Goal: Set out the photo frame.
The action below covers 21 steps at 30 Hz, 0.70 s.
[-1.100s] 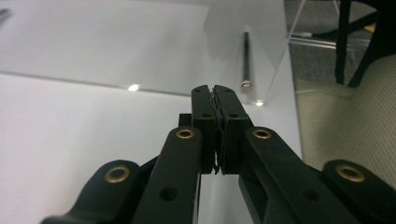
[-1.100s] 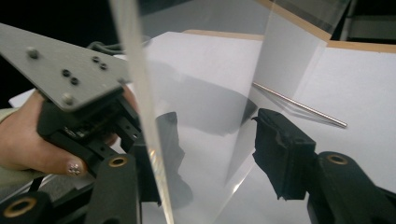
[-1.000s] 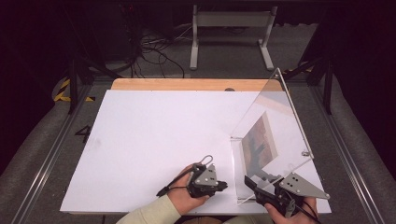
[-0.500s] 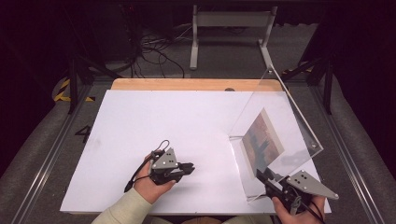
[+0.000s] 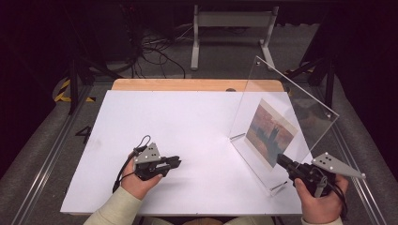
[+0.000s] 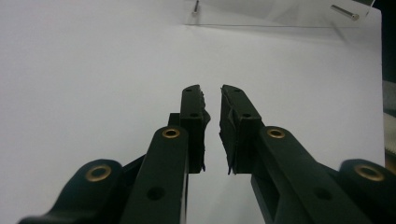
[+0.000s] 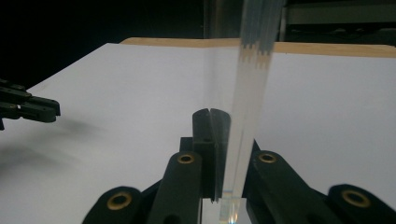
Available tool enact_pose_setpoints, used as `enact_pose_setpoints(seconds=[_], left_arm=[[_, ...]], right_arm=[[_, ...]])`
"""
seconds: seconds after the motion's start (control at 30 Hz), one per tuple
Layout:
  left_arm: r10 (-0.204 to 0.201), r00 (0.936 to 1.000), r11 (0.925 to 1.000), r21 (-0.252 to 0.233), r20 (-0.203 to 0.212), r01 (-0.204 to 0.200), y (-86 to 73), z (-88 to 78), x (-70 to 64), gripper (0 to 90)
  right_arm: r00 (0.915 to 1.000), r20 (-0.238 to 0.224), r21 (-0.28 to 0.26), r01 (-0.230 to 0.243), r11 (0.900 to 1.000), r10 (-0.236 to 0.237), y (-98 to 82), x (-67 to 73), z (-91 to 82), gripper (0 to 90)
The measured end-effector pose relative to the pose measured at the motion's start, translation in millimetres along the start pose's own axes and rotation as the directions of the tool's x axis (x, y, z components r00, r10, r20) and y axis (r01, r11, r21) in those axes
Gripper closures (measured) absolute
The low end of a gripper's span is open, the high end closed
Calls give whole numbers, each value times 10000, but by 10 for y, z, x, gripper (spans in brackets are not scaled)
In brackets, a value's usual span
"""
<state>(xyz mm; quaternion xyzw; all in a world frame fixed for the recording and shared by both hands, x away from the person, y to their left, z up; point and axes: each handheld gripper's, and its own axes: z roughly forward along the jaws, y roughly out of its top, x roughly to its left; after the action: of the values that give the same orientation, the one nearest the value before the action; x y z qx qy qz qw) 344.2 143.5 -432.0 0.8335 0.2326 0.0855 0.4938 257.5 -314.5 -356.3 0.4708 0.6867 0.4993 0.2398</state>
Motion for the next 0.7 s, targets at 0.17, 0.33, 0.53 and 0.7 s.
enact_pose_setpoints(seconds=[0.17, 0.33, 0.53, 0.7], left_arm=[[-445, 9988, 9988, -206, -180, 441, -76, -88, 75, 790], [-715, 9964, 9969, -356, -449, 699, -138, -199, 123, 789], [-1047, 9905, 9931, -614, -891, 995, -245, -387, 165, 788], [-1415, 9831, 9885, -693, -1158, 1341, -353, -508, 189, 787]], right_arm=[[9986, -515, 50, 143, 9999, -140, 214, -76, 28, 856], [9866, -1581, -122, 379, 9992, -393, 398, -73, 131, 856], [9533, -2905, -148, 817, 9965, -825, 634, 62, 419, 855], [8973, -4162, -179, 1537, 9880, -1471, 756, 234, 711, 855]])
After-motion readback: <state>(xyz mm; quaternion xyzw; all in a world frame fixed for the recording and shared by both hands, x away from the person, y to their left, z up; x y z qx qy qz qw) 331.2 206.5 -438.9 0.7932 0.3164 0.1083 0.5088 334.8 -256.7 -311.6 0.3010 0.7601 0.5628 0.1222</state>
